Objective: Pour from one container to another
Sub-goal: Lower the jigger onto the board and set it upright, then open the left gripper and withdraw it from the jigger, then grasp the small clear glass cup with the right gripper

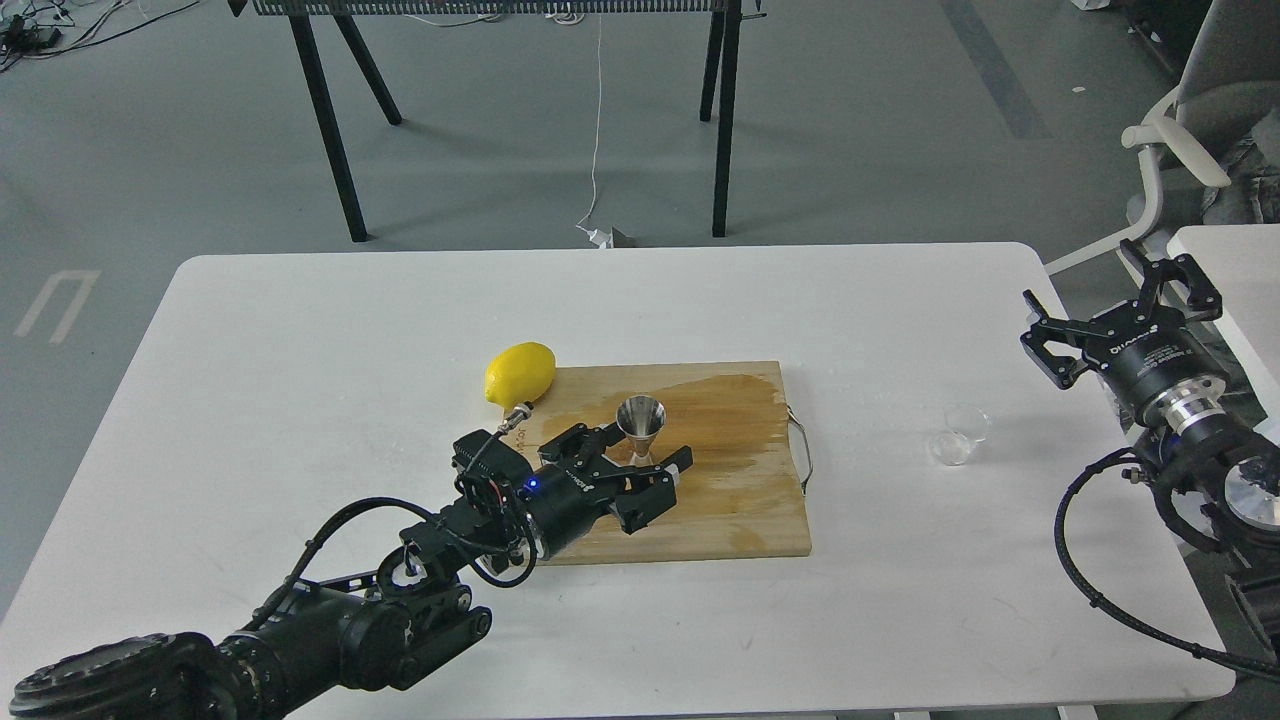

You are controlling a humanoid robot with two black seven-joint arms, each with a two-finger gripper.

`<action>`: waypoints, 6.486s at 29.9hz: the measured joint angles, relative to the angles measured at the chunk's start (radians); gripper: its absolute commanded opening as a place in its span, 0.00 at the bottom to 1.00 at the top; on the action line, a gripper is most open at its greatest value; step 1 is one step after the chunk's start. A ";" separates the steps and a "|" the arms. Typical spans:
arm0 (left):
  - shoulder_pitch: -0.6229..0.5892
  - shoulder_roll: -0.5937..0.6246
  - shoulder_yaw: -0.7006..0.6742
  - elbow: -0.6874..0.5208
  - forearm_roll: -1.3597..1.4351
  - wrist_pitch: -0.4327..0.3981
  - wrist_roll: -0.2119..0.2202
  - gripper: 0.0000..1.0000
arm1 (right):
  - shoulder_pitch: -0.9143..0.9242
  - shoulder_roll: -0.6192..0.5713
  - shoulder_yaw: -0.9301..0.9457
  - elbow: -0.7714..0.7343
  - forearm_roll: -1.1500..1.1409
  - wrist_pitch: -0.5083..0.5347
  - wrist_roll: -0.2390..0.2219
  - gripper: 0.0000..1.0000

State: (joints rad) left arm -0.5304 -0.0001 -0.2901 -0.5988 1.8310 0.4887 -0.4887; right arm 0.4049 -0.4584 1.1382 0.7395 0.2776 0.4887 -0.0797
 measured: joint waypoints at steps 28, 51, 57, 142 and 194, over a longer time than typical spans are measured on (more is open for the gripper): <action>0.015 0.036 0.000 -0.001 -0.039 0.000 0.000 0.92 | -0.001 0.001 0.000 0.000 0.000 0.000 0.000 1.00; 0.053 0.126 0.000 -0.064 -0.054 0.000 0.000 0.92 | -0.003 0.000 -0.001 -0.001 0.000 0.000 0.000 1.00; 0.069 0.244 0.000 -0.206 -0.083 0.000 0.000 0.92 | -0.008 0.001 -0.001 0.000 0.000 0.000 0.000 1.00; 0.132 0.600 -0.434 -0.498 -1.265 -0.977 0.000 0.96 | -0.214 0.080 0.021 0.245 0.291 -0.604 -0.117 0.99; 0.148 0.595 -0.436 -0.498 -1.266 -0.977 0.000 0.97 | -0.154 0.146 0.001 0.167 0.212 -0.596 -0.115 0.55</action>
State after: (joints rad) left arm -0.3826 0.5953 -0.7256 -1.0968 0.5645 -0.4887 -0.4887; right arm 0.2512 -0.3125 1.1395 0.9067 0.4896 -0.1074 -0.1947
